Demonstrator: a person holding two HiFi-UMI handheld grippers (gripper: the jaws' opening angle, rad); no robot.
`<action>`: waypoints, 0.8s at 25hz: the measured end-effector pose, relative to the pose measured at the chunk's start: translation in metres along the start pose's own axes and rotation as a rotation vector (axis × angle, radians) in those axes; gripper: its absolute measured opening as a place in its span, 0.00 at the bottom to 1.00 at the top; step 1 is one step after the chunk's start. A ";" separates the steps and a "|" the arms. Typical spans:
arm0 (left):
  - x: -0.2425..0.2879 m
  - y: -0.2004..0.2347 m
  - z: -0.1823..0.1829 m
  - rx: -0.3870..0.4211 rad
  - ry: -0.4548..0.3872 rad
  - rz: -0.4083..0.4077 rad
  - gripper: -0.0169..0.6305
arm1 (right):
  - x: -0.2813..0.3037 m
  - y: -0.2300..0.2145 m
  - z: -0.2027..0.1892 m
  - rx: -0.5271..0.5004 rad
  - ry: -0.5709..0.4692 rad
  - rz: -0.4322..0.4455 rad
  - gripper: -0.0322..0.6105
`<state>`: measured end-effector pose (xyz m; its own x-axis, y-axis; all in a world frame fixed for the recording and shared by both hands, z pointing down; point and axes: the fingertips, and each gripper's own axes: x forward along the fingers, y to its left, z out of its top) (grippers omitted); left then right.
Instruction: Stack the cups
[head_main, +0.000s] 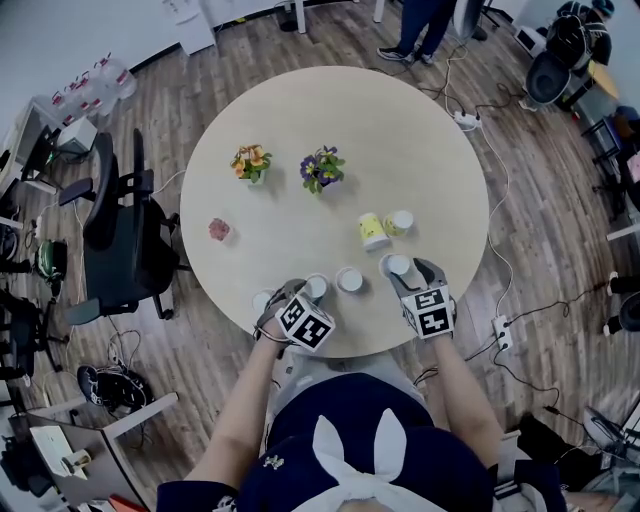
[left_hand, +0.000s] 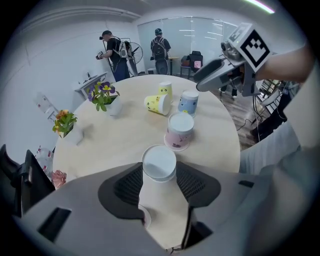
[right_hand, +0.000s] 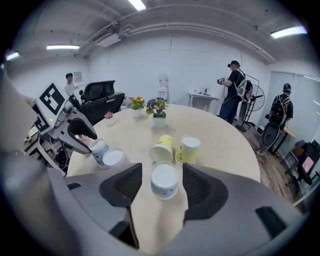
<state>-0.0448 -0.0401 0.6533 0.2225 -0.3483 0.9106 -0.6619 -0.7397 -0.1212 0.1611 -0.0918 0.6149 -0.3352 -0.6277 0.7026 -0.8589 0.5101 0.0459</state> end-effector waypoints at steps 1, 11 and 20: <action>0.001 0.000 0.002 0.003 -0.003 -0.001 0.36 | 0.004 -0.003 -0.004 0.002 0.018 0.005 0.45; 0.004 0.001 0.020 0.008 -0.021 -0.021 0.36 | 0.025 0.003 -0.020 0.011 0.113 0.080 0.39; 0.005 0.000 0.022 0.002 -0.035 -0.022 0.36 | 0.018 0.035 -0.027 0.010 0.102 0.134 0.39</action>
<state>-0.0279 -0.0551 0.6492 0.2620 -0.3516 0.8987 -0.6553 -0.7485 -0.1018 0.1349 -0.0695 0.6483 -0.4068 -0.4910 0.7704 -0.8130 0.5791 -0.0603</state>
